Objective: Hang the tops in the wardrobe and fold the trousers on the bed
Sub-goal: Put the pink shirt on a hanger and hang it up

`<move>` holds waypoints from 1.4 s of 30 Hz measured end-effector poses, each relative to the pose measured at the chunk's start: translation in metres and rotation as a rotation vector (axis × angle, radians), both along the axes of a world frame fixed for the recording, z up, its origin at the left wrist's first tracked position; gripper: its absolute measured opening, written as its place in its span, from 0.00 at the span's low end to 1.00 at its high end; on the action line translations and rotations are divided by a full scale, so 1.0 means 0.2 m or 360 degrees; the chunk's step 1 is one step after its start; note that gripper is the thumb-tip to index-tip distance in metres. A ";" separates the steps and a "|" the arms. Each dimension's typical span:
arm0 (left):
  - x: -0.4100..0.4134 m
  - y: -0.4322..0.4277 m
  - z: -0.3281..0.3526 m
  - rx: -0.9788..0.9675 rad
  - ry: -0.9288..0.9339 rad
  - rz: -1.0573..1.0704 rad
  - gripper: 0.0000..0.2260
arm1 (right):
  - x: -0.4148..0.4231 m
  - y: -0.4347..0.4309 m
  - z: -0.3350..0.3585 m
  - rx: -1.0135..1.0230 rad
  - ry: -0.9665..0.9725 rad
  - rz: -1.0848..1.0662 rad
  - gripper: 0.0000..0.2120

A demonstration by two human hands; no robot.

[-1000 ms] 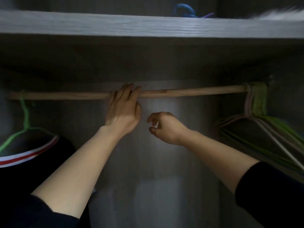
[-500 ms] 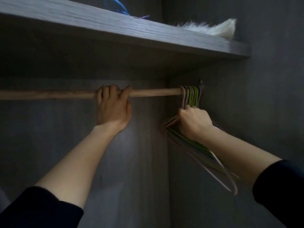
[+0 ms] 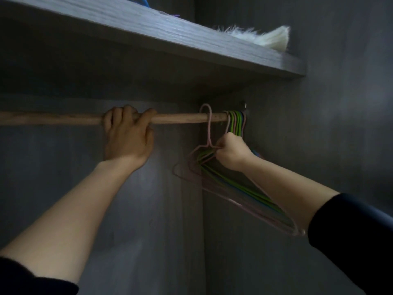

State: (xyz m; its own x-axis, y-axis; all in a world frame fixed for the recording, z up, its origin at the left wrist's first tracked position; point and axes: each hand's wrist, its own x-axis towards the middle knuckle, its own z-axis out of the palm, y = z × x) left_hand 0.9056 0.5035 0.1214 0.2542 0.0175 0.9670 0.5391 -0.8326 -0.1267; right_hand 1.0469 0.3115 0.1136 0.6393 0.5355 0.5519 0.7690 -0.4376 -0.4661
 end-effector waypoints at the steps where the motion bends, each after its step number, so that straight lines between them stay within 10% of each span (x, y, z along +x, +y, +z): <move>1: 0.00 0.00 0.00 -0.0018 0.0018 0.0005 0.19 | 0.00 0.02 -0.01 0.0064 0.0028 0.0022 0.06; 13: -0.07 -0.06 0.02 -0.0242 0.0266 -0.0084 0.25 | -0.22 0.02 -0.05 0.0518 0.0338 0.0151 0.08; 22: -0.03 -0.43 -0.49 -0.0625 0.0344 -0.0864 0.23 | -0.43 -0.31 -0.42 0.0478 0.0706 -0.0085 0.13; 28: 0.00 -0.84 -0.86 -0.1087 0.0454 -0.1267 0.20 | -0.60 -0.79 -0.71 0.0300 0.0667 -0.0357 0.17; 42: -0.07 -2.45 -1.53 -0.1082 0.0912 -0.1813 0.19 | -0.88 -2.50 -1.29 0.0148 0.1077 -0.0701 0.15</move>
State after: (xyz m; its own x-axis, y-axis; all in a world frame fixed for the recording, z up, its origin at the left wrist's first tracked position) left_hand 0.8911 0.0130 -0.1847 0.7859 -0.0487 0.6164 -0.4343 -0.7531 0.4942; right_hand 0.8705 -0.1883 -0.1437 0.9918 0.1281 0.0004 0.0741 -0.5710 -0.8176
